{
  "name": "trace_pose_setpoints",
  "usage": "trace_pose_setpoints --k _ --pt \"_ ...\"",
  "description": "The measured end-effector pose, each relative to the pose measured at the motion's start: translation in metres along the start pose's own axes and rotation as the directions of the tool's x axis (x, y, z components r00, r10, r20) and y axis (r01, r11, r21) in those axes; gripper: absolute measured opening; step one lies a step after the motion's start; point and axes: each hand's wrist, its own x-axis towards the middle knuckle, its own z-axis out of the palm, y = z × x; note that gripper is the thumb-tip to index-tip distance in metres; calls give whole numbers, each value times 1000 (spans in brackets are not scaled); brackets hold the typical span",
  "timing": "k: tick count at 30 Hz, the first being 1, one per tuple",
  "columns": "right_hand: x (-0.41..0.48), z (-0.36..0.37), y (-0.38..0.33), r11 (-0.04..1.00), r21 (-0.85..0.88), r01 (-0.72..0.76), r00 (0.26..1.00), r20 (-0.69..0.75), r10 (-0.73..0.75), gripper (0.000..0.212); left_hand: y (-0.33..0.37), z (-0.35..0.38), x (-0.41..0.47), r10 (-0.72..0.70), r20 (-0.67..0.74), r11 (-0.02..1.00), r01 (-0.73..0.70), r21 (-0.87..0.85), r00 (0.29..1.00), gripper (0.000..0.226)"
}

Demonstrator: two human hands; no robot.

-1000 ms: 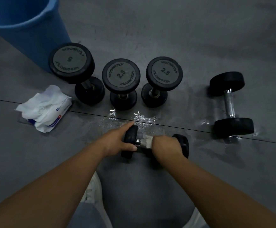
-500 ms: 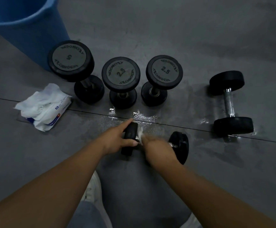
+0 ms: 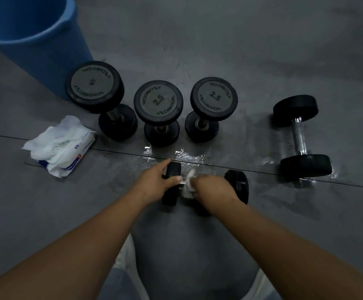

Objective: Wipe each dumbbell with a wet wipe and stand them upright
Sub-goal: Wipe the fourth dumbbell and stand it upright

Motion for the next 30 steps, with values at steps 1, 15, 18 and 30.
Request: trace_pose_setpoints --k 1,15,18,30 --pt "2 1 3 998 56 30 999 22 -31 35 -1 1 0 -12 3 1000 12 -12 1000 76" --pt "2 18 -9 988 -37 150 964 -218 -154 34 6 2 9 -68 19 998 68 -4 998 77" --pt "-3 20 -26 999 -32 -3 985 -173 -3 54 11 5 8 -57 -22 996 59 68 998 67" --pt "-5 26 -29 999 -53 -15 995 -102 10 68 7 -3 13 -142 114 983 154 -104 983 81"
